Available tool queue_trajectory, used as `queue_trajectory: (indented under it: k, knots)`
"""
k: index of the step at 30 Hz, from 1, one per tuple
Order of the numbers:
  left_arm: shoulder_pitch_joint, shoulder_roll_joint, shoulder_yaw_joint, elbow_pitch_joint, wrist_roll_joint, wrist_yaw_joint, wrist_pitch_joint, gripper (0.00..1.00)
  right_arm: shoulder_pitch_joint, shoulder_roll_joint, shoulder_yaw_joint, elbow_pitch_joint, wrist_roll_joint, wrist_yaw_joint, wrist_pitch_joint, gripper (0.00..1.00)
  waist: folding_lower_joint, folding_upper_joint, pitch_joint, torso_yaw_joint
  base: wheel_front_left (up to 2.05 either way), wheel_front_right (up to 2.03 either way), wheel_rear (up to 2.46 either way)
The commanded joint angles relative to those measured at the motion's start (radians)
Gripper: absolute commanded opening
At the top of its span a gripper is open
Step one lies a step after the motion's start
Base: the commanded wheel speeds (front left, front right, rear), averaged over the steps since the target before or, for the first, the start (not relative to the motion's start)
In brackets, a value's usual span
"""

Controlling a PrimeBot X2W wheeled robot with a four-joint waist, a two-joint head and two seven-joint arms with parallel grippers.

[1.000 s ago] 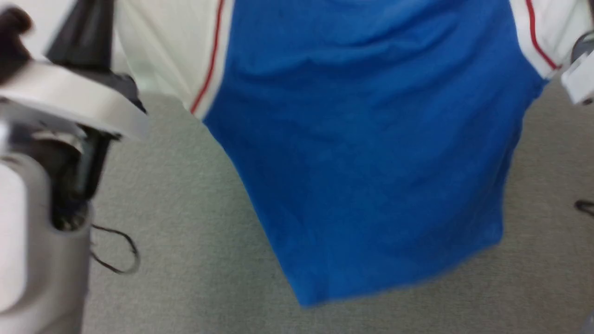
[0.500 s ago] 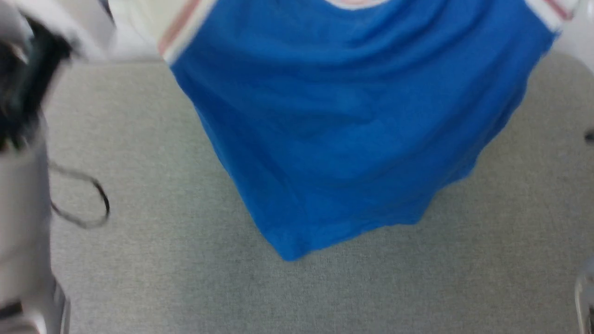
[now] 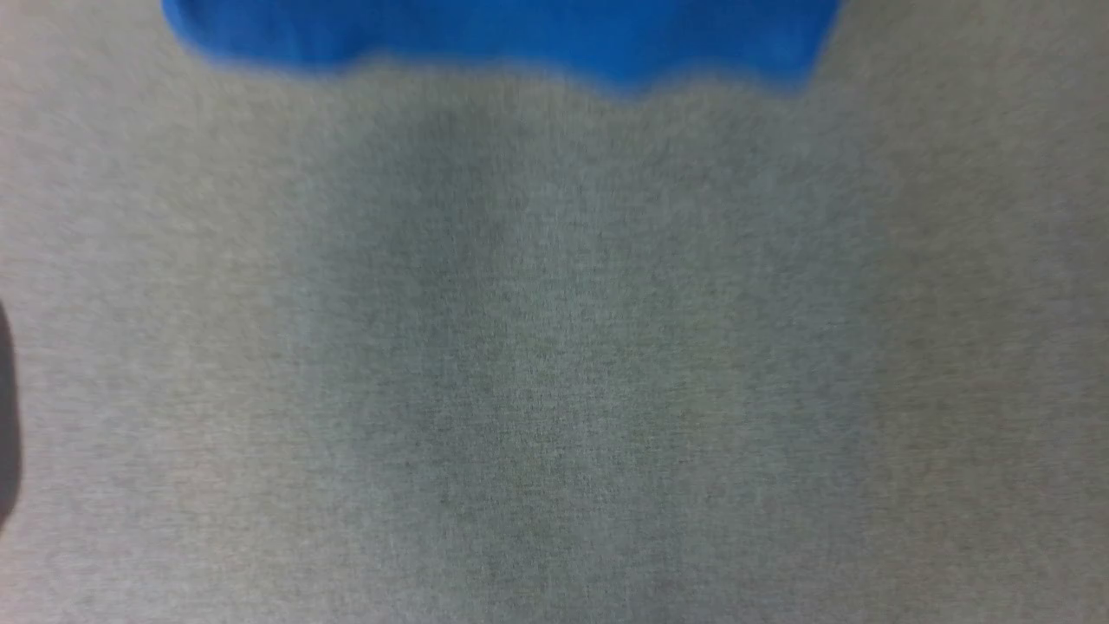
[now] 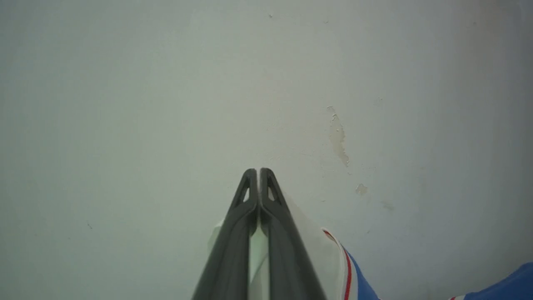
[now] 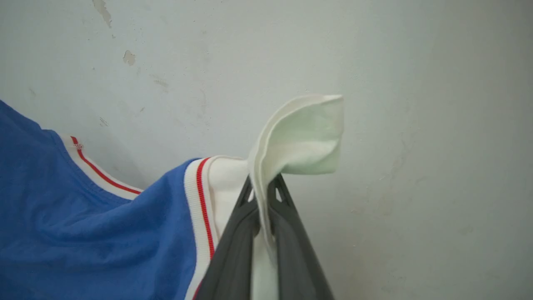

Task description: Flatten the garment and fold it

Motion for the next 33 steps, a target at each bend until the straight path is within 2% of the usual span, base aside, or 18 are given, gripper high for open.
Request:
queue_trajectory:
  k: [1, 8, 13, 17, 21, 26, 29, 33]
  knots:
    - [-0.041, -0.009, 0.004, 0.037, 0.006, -0.009, -0.052, 0.00, -0.040, -0.006, 0.007, 0.032, -0.022, -0.001, -0.049, 0.00, -0.0004, 0.0000, 0.134, 0.004, 0.00, 0.00, 0.00]
    - [-0.106, -0.032, 0.012, 0.126, -0.018, -0.055, -0.246, 0.00, -0.119, -0.134, 0.136, 0.120, -0.077, -0.001, -0.240, 0.00, -0.0004, 0.0000, 0.241, 0.033, 0.00, 0.00, 0.00]
    - [-0.039, -0.022, 0.024, 0.170, -0.054, -0.107, -0.335, 0.00, -0.088, -0.187, 0.205, 0.179, -0.028, -0.001, -0.315, 0.00, -0.0004, 0.0000, 0.285, 0.050, 0.00, 0.00, 0.00]
    - [0.055, -0.016, 0.019, 0.158, -0.091, -0.161, -0.378, 0.00, -0.030, -0.222, 0.271, 0.170, 0.056, -0.001, -0.359, 0.00, -0.0004, 0.0000, 0.282, 0.064, 0.00, 0.00, 0.00]
    - [0.199, -0.023, 0.012, 0.072, -0.155, -0.192, -0.399, 0.00, 0.080, -0.274, 0.332, 0.065, 0.177, -0.001, -0.386, 0.00, -0.0004, 0.0000, 0.242, 0.078, 0.00, 0.00, 0.00]
    - [0.486, -0.002, -0.012, -0.147, -0.210, -0.204, -0.366, 0.00, 0.334, -0.350, 0.346, -0.167, 0.304, -0.001, -0.368, 0.00, -0.0004, 0.0000, 0.163, 0.084, 0.00, 0.00, 0.00]
    - [0.694, 0.006, 0.007, -0.293, -0.234, -0.173, -0.352, 0.00, 0.532, -0.376, 0.312, -0.301, 0.348, -0.001, -0.342, 0.00, -0.0004, 0.0000, 0.109, 0.085, 0.00, 0.00, 0.00]
    - [0.969, 0.024, 0.012, -0.449, -0.221, -0.133, -0.348, 0.00, 0.803, -0.348, 0.235, -0.440, 0.371, -0.001, -0.314, 0.00, -0.0004, 0.0000, 0.041, 0.082, 0.00, 0.00, 0.00]
